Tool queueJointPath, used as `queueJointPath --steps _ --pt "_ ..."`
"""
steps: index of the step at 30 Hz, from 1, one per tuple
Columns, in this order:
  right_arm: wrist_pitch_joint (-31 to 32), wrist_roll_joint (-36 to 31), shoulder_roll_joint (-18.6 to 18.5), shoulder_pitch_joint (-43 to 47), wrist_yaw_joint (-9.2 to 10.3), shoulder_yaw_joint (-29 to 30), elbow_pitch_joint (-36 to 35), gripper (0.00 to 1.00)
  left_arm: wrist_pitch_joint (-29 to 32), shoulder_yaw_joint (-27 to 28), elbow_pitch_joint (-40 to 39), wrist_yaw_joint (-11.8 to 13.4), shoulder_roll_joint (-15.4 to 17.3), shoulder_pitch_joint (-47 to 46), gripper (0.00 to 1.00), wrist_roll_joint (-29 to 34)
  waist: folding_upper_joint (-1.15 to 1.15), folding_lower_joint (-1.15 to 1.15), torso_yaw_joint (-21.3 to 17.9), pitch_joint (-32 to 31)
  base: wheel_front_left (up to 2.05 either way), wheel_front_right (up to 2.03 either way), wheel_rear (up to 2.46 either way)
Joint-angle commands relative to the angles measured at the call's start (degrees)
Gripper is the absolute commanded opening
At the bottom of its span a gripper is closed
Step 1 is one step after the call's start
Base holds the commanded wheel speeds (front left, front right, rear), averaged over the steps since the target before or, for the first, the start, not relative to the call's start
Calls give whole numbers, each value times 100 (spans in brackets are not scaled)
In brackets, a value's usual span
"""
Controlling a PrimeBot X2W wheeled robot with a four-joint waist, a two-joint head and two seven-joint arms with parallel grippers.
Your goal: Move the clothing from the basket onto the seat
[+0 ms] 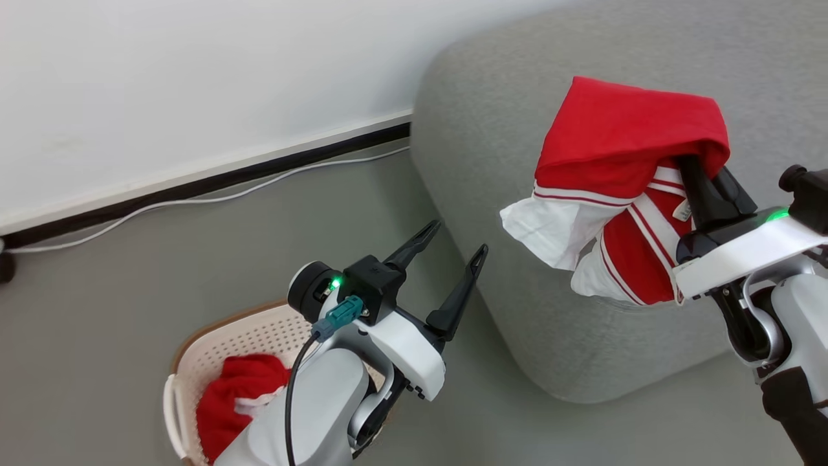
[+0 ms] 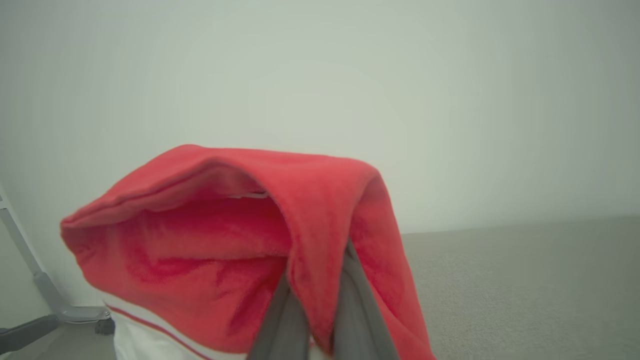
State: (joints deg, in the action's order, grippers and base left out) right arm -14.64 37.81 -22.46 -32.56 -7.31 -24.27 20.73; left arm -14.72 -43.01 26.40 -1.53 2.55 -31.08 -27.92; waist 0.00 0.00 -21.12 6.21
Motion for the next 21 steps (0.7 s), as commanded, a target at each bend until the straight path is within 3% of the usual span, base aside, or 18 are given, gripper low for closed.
queueJointPath --steps 1,10,21 --pt "-36 -63 -36 78 -18 13 -182 0 -28 222 -135 -44 32 -43 100 66 0 0 -267 -64 0 0 0" --pt "-36 -77 -10 291 -18 510 -254 0 -28 348 -211 -135 32 141 100 169 0 0 -605 -44 0 0 0" --pt "-36 -585 -164 -149 -18 1453 -201 0 -28 -60 -301 -166 32 -55 100 177 0 0 -328 657 0 0 0"
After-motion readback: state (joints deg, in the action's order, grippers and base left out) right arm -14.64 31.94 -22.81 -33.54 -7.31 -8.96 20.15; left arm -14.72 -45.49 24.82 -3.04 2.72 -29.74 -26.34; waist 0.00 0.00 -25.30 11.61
